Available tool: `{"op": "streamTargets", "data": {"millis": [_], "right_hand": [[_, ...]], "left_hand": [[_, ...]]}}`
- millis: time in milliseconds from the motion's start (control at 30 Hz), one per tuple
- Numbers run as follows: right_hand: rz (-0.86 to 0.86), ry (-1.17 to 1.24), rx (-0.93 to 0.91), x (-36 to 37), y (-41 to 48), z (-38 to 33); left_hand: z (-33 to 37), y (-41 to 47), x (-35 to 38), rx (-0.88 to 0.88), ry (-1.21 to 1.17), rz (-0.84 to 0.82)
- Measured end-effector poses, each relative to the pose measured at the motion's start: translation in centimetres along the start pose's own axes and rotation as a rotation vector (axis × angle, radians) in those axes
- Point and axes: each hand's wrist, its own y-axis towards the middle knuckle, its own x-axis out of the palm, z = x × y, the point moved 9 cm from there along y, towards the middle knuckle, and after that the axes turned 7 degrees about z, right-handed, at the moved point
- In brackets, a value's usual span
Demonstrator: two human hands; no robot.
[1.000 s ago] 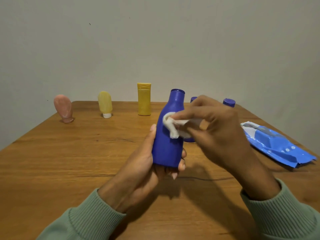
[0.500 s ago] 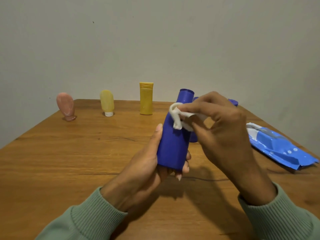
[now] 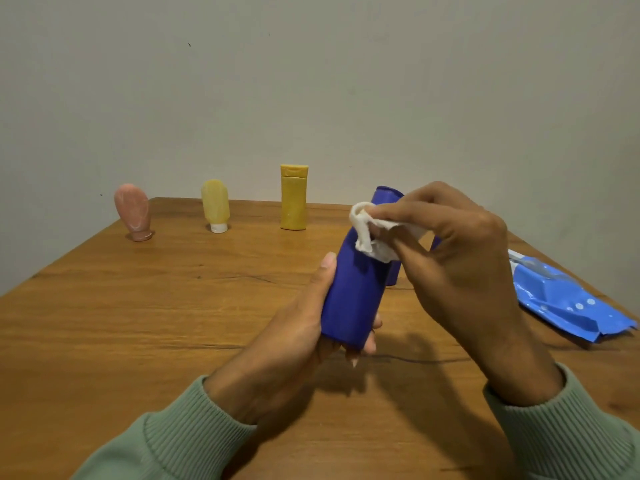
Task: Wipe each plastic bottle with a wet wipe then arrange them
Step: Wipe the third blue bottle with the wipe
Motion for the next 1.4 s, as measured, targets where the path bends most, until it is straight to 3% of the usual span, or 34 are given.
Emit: {"op": "streamTargets", "data": {"millis": [167, 300, 467, 633, 767, 1000, 1300, 1400], "right_hand": [[-0.034, -0.025, 0.004, 0.5, 0.0, 0.0], [0.037, -0.067, 0.045, -0.3, 0.2, 0.6], [-0.211, 0.084, 0.023, 1.7, -0.3, -0.1], [-0.064, 0.018, 0.061, 0.7, -0.1, 0.4], [-0.181, 0.047, 0.048, 2.0, -0.7, -0.5], [0.029, -0.104, 0.094, -0.1, -0.1, 0.8], [-0.410, 0.085, 0.000, 3.9, -1.6, -1.5], [-0.372, 0.110, -0.013, 3.1, -1.1, -1.0]], "left_hand": [[0.2, 0.0, -0.1, -0.001, 0.026, 0.023], [0.2, 0.0, -0.2, -0.007, 0.009, 0.043], [0.4, -0.1, -0.5, 0.023, -0.053, 0.079], [1.0, 0.0, -0.4, 0.083, 0.063, 0.079], [1.1, 0.0, -0.6, 0.117, 0.132, 0.100], [1.6, 0.2, -0.7, 0.195, 0.303, 0.147], [0.9, 0.7, -1.7, 0.095, -0.092, 0.249], [0.9, 0.8, -0.8, 0.050, -0.200, 0.145]]}}
